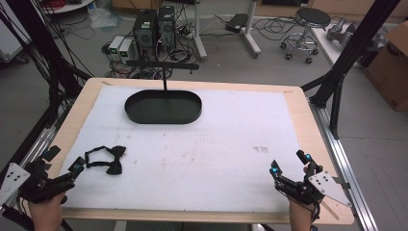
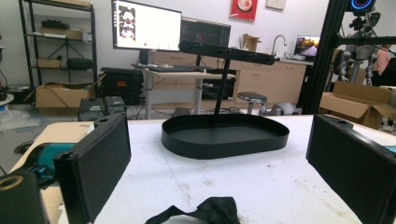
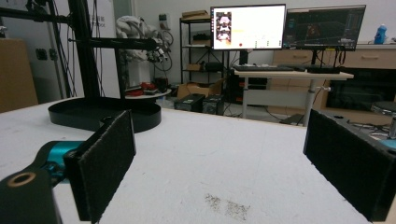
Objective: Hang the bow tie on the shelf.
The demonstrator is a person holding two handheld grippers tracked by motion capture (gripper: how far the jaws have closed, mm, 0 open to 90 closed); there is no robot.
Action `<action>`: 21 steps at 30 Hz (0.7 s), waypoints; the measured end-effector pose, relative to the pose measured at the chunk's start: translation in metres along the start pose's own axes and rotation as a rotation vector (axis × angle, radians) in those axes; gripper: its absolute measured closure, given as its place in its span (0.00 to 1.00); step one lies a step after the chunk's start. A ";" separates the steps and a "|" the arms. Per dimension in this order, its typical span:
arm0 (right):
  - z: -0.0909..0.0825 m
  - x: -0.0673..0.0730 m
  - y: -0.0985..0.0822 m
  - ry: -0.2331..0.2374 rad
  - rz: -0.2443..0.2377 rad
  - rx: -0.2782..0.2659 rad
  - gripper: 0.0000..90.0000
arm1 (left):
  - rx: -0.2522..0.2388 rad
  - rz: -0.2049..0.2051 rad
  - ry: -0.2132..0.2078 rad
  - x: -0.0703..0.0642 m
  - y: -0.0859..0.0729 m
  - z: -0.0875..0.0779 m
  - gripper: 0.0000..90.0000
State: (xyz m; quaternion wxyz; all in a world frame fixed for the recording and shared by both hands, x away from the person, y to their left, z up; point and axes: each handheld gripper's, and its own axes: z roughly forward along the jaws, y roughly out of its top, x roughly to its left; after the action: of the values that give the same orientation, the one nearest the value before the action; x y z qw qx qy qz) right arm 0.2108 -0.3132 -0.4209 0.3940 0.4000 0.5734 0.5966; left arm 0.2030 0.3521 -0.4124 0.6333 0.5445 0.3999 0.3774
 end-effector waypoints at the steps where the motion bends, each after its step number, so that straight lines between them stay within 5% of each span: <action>1: 0.000 0.000 0.000 0.000 0.000 0.000 0.09 | -0.001 -0.001 -0.002 0.000 0.000 0.000 0.08; 12: 0.000 -0.001 -0.001 0.012 -0.001 -0.003 0.09 | -0.028 0.030 -0.029 -0.005 0.002 0.000 0.08; 21: 0.000 -0.001 -0.001 0.023 0.007 0.000 0.09 | 0.068 0.070 -0.084 -0.004 0.004 0.006 0.09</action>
State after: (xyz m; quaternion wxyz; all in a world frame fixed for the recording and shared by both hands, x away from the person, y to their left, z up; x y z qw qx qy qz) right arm 0.2112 -0.3144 -0.4224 0.3853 0.3953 0.5765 0.6024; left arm 0.2068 0.3464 -0.4075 0.6172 0.5945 0.3664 0.3625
